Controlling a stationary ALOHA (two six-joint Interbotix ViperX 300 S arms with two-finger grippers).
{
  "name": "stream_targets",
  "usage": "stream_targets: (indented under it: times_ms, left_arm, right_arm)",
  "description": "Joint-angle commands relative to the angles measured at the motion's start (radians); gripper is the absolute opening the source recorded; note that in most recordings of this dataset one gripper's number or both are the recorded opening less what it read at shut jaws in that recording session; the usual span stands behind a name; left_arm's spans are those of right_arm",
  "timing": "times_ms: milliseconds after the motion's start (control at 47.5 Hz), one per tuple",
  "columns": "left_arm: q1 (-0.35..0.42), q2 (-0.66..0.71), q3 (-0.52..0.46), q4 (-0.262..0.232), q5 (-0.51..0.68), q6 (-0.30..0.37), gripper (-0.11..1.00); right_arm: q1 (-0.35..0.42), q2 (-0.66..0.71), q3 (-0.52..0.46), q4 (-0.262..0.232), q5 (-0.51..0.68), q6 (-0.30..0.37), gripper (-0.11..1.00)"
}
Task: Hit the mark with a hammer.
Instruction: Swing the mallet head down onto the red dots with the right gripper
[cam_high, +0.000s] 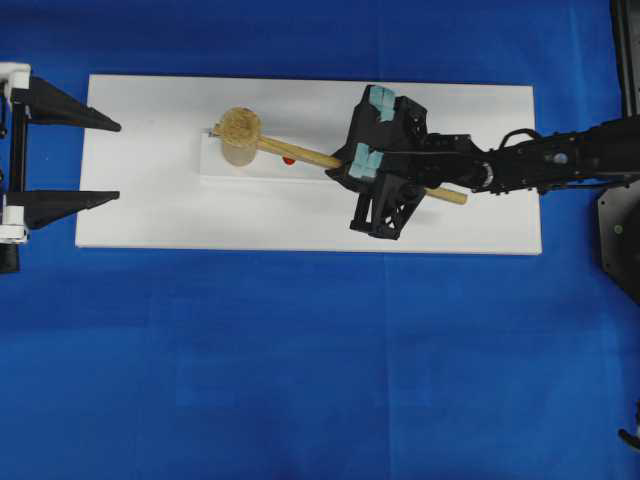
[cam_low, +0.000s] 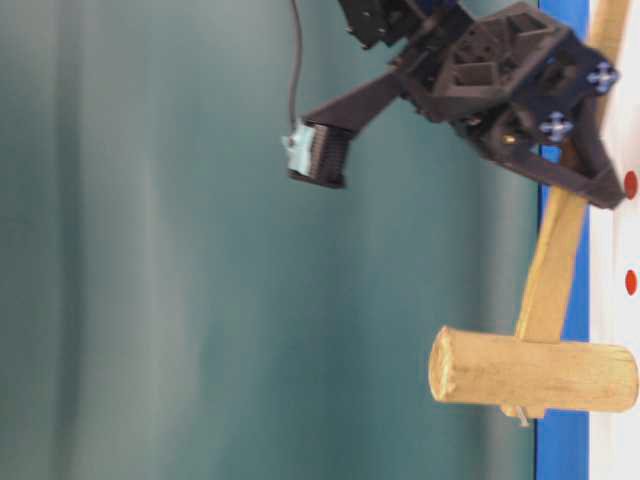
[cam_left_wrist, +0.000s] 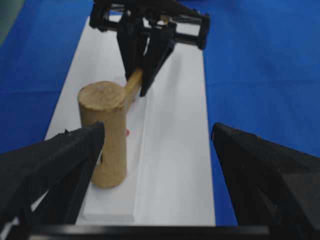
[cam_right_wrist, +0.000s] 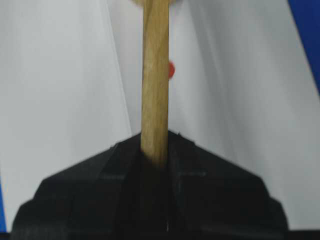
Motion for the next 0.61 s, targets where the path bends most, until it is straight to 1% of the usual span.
stream_targets:
  times_ms: [0,189,400,484,589]
  left_arm:
    - [0.003,0.003,-0.009,-0.002,-0.005,-0.002,0.86]
    - [0.003,0.003,-0.009,-0.002,-0.005,-0.002,0.86]
    - [0.003,0.003,-0.009,-0.002,-0.008,-0.002,0.86]
    - [0.003,0.003,-0.009,-0.002,-0.008,-0.002,0.86]
    - [0.003,0.003,-0.011,-0.002,-0.009,-0.002,0.86]
  right_arm:
    - [-0.002,-0.069,-0.008,-0.003,-0.011,-0.005,0.02]
    - [0.005,-0.225,0.046,-0.011,-0.012,-0.009,0.02]
    - [0.009,-0.402,0.163,-0.012,-0.015,-0.009,0.02]
    - [0.009,-0.430,0.186,-0.011,-0.017,-0.006,0.02]
    - [0.018,-0.434,0.189,-0.011,-0.017,-0.006,0.02]
